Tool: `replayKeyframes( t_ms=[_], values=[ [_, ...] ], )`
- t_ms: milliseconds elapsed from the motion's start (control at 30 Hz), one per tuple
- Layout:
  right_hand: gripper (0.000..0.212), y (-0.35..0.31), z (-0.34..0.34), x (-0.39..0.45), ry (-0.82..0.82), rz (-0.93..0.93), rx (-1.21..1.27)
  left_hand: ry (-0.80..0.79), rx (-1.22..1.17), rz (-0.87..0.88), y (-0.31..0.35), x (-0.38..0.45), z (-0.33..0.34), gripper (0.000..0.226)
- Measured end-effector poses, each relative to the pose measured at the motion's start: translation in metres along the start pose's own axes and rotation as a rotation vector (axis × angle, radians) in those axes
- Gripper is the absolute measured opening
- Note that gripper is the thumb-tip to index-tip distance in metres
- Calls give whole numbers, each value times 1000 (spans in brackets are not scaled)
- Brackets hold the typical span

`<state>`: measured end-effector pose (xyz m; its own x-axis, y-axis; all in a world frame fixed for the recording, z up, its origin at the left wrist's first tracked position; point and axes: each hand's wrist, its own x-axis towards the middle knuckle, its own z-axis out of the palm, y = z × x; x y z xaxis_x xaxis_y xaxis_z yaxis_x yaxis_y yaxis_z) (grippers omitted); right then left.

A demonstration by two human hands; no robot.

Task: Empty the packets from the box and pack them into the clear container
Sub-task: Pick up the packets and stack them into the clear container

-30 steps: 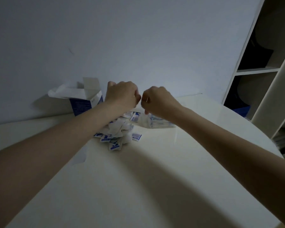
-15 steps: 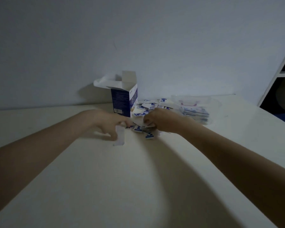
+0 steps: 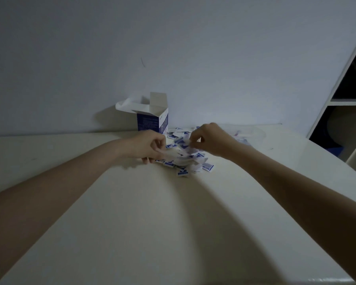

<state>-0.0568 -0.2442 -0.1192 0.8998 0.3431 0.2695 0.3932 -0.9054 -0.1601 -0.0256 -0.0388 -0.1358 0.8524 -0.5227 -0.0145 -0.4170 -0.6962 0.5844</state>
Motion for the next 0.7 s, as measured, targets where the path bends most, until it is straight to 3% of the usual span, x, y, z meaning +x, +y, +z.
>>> replayKeyframes(
  t_ms=[133,300,400,533,633,700],
  values=[
    [15,-5,-5,-2,107,11,-232,191,12,97,-1,0,4,44],
    [22,-6,16,-15,-216,-57,-305,124,-22,39,0,-6,12,38],
    [27,-2,12,-19,-309,-10,-157,112,-156,-3,-1,-9,11,28],
    [20,-2,-2,-16,-254,71,-21,145,-174,-9,-2,-12,3,11],
    [34,-7,-8,-10,-224,163,306,205,-173,19,-3,-14,-1,26],
    [21,-9,-8,-7,-192,233,522,219,-211,20,-1,-15,-3,27]
  ],
)
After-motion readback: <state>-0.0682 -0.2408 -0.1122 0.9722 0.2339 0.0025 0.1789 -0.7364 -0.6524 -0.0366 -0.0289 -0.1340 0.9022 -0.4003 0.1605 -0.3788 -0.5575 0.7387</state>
